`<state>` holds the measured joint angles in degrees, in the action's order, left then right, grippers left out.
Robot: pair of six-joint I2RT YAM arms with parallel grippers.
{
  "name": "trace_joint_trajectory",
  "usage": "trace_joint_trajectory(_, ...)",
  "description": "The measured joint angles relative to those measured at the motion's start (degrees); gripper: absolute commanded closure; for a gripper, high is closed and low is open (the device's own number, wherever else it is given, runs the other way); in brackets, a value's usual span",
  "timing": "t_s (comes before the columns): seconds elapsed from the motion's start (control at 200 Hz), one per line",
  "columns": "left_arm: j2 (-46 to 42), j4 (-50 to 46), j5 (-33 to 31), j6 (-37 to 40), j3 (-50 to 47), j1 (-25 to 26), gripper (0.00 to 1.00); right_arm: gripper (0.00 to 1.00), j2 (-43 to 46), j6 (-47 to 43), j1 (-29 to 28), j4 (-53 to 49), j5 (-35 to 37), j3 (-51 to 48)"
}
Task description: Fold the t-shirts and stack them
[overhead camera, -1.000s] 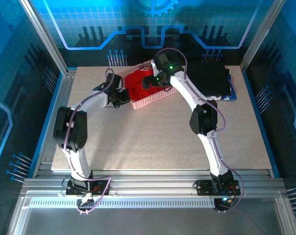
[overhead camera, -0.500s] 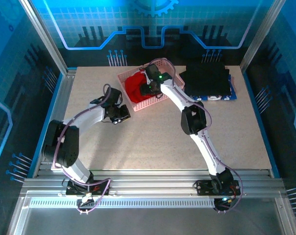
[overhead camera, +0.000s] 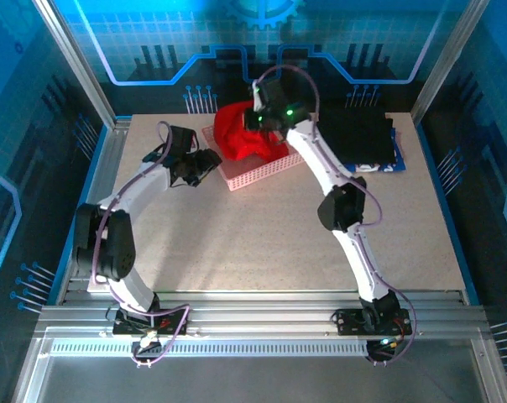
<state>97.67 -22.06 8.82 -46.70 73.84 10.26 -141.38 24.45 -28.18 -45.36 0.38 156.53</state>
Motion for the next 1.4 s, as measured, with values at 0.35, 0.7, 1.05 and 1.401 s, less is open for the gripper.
trace_joint_trajectory(0.35,14.43,-0.87,-1.07,-1.86,12.11,-1.55,0.39,1.00,40.02,1.01,13.05,0.26,-3.28,-6.36)
trace_joint_trajectory(0.7,25.99,-2.34,0.81,-5.53,21.75,-2.56,0.98,1.00,57.75,-3.37,12.46,-2.16,-12.28,-37.99)
trace_joint_trajectory(1.05,8.17,5.05,0.90,-12.66,-2.32,-17.66,1.00,1.00,57.53,-3.48,10.36,-4.57,-13.33,-53.68)
trace_joint_trajectory(1.401,1.01,-5.05,-10.01,-14.88,-5.46,-29.51,1.00,1.00,53.81,-3.26,7.78,-3.28,-12.24,-54.90)
